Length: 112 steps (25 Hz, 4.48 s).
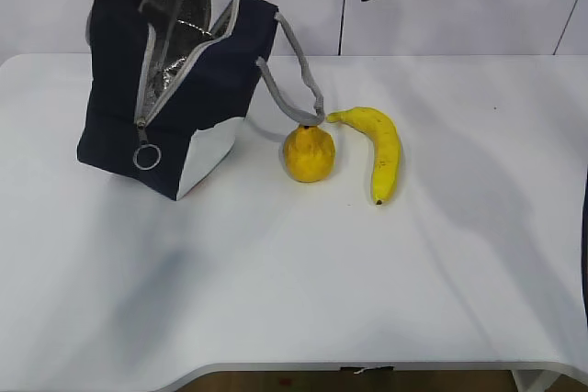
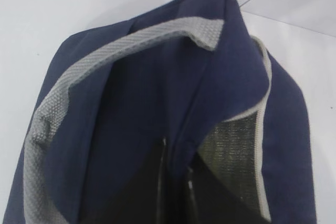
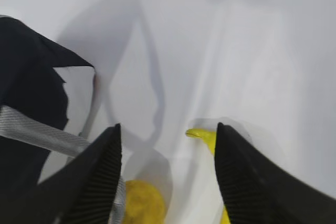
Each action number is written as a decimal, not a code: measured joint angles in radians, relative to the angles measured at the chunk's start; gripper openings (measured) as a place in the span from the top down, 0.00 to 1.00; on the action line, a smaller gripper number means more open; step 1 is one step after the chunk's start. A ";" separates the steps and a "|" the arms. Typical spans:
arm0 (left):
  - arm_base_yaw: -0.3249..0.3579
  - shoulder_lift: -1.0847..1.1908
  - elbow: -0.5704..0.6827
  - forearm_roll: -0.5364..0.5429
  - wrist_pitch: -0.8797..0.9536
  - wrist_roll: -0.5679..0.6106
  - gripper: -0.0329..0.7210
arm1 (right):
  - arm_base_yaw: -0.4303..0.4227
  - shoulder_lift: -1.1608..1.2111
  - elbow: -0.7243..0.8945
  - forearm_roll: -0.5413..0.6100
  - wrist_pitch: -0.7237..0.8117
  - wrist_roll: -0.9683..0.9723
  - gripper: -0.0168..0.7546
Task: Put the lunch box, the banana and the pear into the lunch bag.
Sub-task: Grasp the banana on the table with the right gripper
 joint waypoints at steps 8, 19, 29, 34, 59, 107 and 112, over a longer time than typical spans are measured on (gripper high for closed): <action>0.004 0.012 0.000 0.002 -0.001 0.014 0.95 | 0.000 0.000 0.011 -0.166 0.004 0.003 0.36; 0.004 0.012 0.000 0.027 -0.013 0.016 0.95 | -0.001 -0.056 0.174 -0.201 0.005 0.004 0.31; 0.004 0.012 0.000 0.029 -0.013 0.018 0.95 | -0.001 -0.213 0.431 -0.255 0.005 0.004 0.31; 0.004 0.012 0.000 0.031 -0.015 0.019 0.95 | -0.001 -0.245 0.571 -0.262 0.001 0.004 0.31; 0.004 0.012 0.000 0.031 -0.020 0.019 0.95 | -0.001 -0.145 0.664 -0.282 -0.076 0.027 0.31; 0.004 0.012 0.000 0.031 -0.020 0.019 0.95 | 0.035 -0.028 0.628 -0.335 -0.222 0.102 0.56; 0.004 0.012 0.000 0.031 -0.020 0.019 0.95 | 0.035 -0.022 0.564 -0.340 -0.179 0.102 0.57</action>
